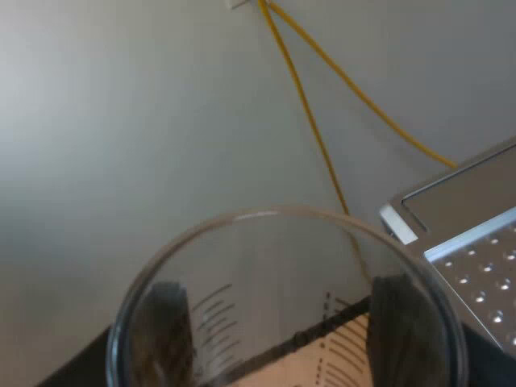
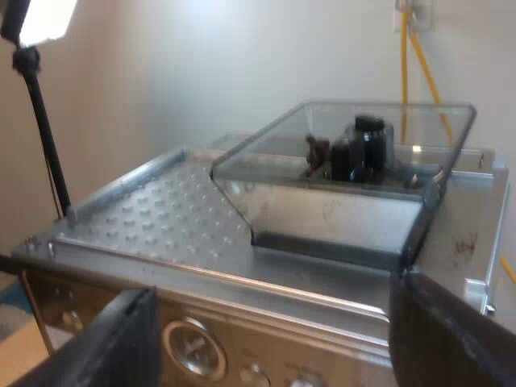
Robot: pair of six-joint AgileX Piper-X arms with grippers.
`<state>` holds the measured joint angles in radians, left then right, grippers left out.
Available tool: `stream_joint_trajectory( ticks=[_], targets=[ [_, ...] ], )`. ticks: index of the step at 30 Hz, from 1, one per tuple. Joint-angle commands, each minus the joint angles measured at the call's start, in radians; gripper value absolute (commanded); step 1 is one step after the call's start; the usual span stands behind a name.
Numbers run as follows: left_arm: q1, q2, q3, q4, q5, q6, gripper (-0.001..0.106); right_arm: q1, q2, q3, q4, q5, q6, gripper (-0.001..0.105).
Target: Pour the beans into the coffee machine
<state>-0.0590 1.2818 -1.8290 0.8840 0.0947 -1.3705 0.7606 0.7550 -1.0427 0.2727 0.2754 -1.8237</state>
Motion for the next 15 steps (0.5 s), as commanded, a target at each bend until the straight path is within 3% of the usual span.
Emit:
stream_joint_trajectory(
  ticks=[1,8,12,15],
  targets=[
    [0.013,-0.035,0.046,0.002,0.042,-0.039,0.008,0.002,-0.039,-0.01,0.081,-0.01,-0.015,0.062],
    [0.013,-0.116,0.222,-0.003,0.056,-0.044,0.008,0.002,-0.089,-0.01,0.201,-0.022,-0.015,0.062],
    [0.013,-0.188,0.348,-0.052,0.056,-0.047,0.008,0.002,-0.117,-0.01,0.282,-0.166,-0.015,0.062],
    [0.013,-0.244,0.435,-0.084,0.059,-0.046,0.008,0.002,-0.121,-0.01,0.296,-0.209,-0.015,0.062]
  ],
)
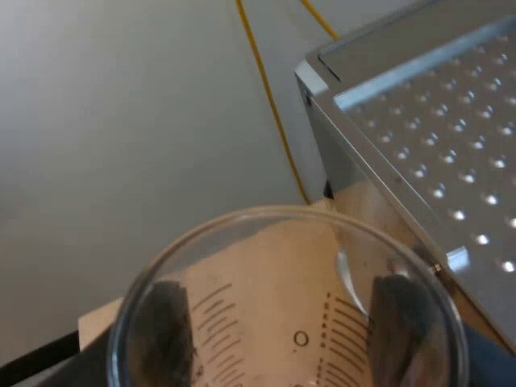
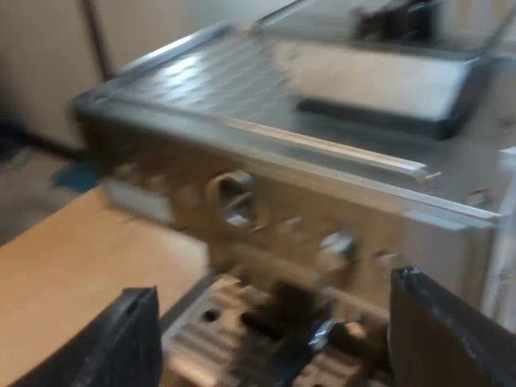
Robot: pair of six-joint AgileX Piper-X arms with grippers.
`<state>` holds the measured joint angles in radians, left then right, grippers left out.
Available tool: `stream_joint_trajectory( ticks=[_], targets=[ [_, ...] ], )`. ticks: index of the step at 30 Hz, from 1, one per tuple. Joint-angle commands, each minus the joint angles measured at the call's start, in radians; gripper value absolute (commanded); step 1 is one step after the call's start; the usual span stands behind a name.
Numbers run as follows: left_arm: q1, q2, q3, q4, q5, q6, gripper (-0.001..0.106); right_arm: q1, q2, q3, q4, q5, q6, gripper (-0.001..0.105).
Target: Pour the beans into the coffee machine
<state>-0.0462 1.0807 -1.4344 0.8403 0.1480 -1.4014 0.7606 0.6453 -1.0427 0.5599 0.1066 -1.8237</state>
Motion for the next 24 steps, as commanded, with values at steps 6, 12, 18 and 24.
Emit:
stream_joint_trajectory(
  ticks=[6,12,18,24],
  targets=[
    [0.009,-0.126,0.213,-0.151,0.031,-0.089,0.008,0.002,-0.009,-0.01,0.027,-0.069,-0.009,0.062],
    [0.037,-0.167,0.348,-0.221,0.074,-0.136,0.008,0.002,-0.009,0.041,0.035,-0.107,0.005,0.062],
    [0.061,-0.174,0.409,-0.232,0.073,-0.136,0.008,0.049,-0.009,0.133,-0.018,-0.107,0.026,0.062],
    [0.105,-0.174,0.506,-0.341,0.126,-0.136,0.008,0.198,0.021,0.236,-0.168,0.052,0.026,0.062]
  ],
)
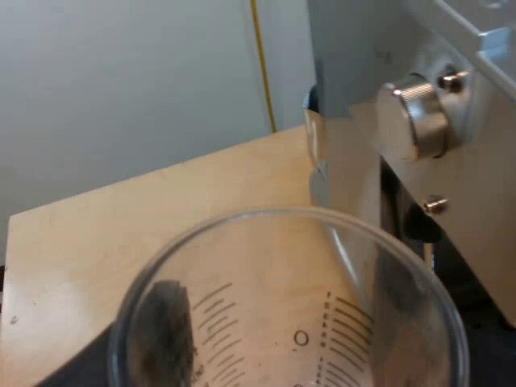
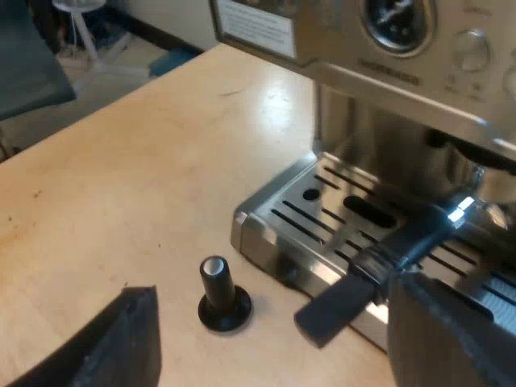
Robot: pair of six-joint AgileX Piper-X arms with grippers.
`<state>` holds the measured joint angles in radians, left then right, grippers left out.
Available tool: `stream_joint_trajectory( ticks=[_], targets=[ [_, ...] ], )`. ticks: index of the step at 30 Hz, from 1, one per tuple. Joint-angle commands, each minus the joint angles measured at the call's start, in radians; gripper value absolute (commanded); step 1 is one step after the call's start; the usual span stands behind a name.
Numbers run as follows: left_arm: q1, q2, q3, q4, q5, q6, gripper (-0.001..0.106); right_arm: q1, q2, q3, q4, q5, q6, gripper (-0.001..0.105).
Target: Pour the beans into the coffee machine
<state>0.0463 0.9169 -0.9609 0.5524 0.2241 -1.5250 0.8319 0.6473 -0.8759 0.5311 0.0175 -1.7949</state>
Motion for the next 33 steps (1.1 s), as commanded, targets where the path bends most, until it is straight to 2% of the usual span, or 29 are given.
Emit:
stream_joint_trajectory(
  ticks=[1,3,11,13,15,21,25,30,33],
  targets=[
    [0.013,-0.01,0.042,-0.06,0.062,-0.012,0.008,0.134,0.022,0.074,-0.142,0.145,-0.002,0.062],
    [0.012,-0.01,0.087,-0.102,0.073,-0.012,0.008,0.168,0.041,0.102,-0.175,0.19,0.006,0.062],
    [0.012,-0.01,0.277,-0.336,0.082,-0.022,0.008,0.18,0.058,0.147,-0.305,0.186,0.006,0.062],
    [0.012,-0.01,0.323,-0.409,0.084,-0.031,0.008,0.18,0.058,0.155,-0.328,0.186,0.006,0.062],
    [0.012,-0.01,0.374,-0.486,0.086,-0.075,0.008,0.18,0.058,0.163,-0.333,0.18,0.006,0.062],
    [0.012,-0.01,0.5,-0.652,0.086,-0.095,0.008,0.18,0.058,0.19,-0.333,0.181,0.006,0.062],
    [0.012,0.006,0.54,-0.724,0.086,-0.098,0.008,0.18,0.069,0.196,-0.333,0.181,0.006,0.062],
    [0.012,0.108,0.546,-0.832,0.086,-0.172,0.008,0.18,0.105,0.196,-0.341,0.181,0.024,0.062],
    [0.012,0.162,0.546,-0.915,0.08,-0.181,0.008,0.18,0.119,0.196,-0.348,0.181,0.028,0.062]
  ],
)
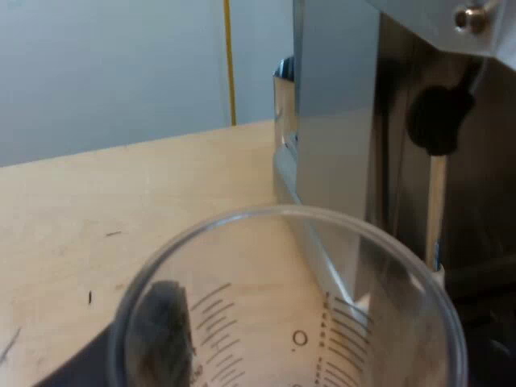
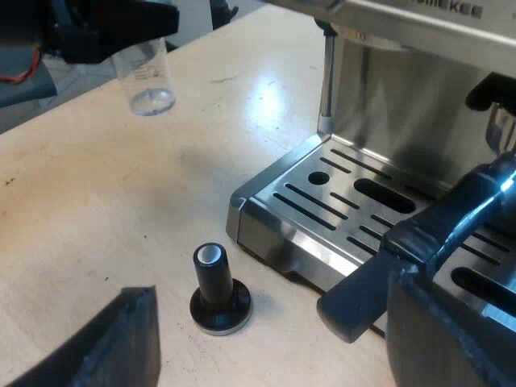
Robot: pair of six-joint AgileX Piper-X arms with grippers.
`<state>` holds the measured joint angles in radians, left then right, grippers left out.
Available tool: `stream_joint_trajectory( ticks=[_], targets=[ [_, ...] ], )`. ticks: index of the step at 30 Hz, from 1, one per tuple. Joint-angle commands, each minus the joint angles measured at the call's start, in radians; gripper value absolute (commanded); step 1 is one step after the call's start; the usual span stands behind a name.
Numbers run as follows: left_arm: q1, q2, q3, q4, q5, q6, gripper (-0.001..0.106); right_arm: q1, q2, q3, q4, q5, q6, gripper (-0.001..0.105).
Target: Pour the beans into the coffee machine
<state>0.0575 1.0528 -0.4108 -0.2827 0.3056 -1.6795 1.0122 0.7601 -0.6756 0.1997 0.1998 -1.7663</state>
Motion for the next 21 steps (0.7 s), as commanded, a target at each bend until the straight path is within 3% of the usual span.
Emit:
stream_joint_trajectory(
  ticks=[1,8,15,21],
  targets=[
    [0.001,0.036,-0.005,-0.089,-0.002,-0.027,0.008,0.0,0.009,-0.005,-0.017,-0.002,-0.001,0.062],
    [0.001,0.137,-0.005,-0.151,-0.002,-0.027,0.008,0.0,0.015,-0.005,-0.017,-0.002,-0.001,0.062],
    [0.001,0.243,-0.005,-0.204,0.07,-0.046,0.008,0.0,0.015,-0.005,-0.017,-0.002,-0.001,0.062],
    [0.001,0.303,-0.005,-0.237,0.073,-0.046,0.008,0.0,0.015,-0.005,-0.017,-0.002,-0.001,0.062]
  ],
)
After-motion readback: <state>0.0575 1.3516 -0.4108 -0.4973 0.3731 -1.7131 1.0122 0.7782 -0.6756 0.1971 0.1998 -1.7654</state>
